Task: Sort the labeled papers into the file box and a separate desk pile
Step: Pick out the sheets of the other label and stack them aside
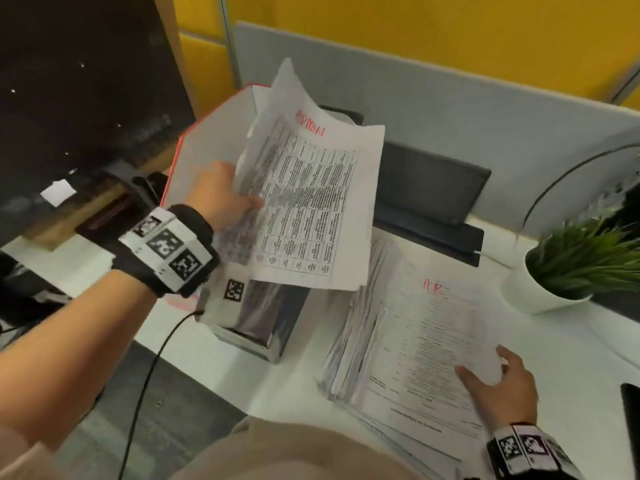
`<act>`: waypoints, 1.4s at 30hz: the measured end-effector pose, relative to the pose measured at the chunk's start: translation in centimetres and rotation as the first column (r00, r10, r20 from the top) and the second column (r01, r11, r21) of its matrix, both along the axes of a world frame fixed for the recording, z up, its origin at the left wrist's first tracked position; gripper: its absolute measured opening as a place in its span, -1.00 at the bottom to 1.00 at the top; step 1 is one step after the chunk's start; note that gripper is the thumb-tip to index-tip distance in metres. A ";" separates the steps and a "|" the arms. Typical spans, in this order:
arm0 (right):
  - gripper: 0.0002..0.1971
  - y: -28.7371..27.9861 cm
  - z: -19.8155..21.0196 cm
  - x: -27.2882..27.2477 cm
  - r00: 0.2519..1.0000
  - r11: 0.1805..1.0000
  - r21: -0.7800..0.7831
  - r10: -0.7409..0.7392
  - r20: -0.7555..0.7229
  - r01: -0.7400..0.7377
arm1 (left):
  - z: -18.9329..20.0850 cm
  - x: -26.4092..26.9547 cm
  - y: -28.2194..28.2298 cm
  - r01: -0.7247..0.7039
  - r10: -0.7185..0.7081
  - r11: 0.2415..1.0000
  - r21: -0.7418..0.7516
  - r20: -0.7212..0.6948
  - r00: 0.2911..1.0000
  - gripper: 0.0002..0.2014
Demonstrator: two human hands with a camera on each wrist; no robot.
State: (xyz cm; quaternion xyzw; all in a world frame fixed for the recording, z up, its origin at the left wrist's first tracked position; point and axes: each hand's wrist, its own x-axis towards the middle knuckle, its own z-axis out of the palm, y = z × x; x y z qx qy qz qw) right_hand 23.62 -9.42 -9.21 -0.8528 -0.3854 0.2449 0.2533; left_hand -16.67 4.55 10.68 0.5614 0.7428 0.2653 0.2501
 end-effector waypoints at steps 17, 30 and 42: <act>-0.12 -0.1 -0.9 0.4 0.998 1.000 -0.023 0.004 -0.070 -0.006 | -5.5 0.5 -1.7 0.250 -0.266 0.958 0.144 0.108 0.958 -0.46; -0.12 -0.2 -0.2 0.1 0.994 0.999 -0.036 0.029 -0.108 -0.033 | -8.6 2.0 1.9 0.366 -0.662 0.691 -0.623 -0.342 0.667 -0.25; -0.02 0.0 0.2 -0.4 0.995 0.994 -0.101 0.034 -0.096 -0.044 | -0.2 7.5 1.3 0.280 -0.286 0.872 0.401 -0.048 0.957 -0.77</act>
